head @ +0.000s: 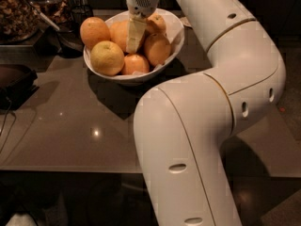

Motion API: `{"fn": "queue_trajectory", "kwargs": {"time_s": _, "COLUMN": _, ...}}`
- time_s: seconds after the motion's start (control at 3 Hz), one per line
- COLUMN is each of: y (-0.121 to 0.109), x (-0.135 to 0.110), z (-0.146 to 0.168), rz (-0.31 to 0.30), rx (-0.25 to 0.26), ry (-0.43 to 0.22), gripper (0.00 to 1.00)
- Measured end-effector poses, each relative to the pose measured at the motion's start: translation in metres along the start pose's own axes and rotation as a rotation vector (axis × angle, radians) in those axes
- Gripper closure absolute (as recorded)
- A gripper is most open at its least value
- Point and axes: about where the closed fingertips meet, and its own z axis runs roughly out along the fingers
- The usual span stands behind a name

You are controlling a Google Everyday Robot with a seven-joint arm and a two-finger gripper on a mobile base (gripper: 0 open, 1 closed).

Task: Pick orange from white bowl

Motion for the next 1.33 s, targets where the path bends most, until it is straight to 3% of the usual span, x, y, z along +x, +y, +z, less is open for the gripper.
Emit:
{"fn": "queue_trajectory", "kwargs": {"time_s": 0.67, "y": 0.000, "x": 0.000, "z": 0.000, "rz": 0.000, "rx": 0.001, "ry": 0.000, "gripper": 0.96}}
{"fn": "queue_trajectory", "kwargs": {"time_s": 1.0, "y": -0.007, "x": -0.009, "z": -0.020, "rz": -0.013, "rx": 0.084, "ry": -0.048, "gripper": 1.00}}
{"fn": "queue_trajectory", "kwargs": {"time_s": 1.33, "y": 0.000, "x": -0.021, "z": -0.052, "rz": -0.053, "rx": 0.199, "ry": -0.098, "gripper": 1.00}}
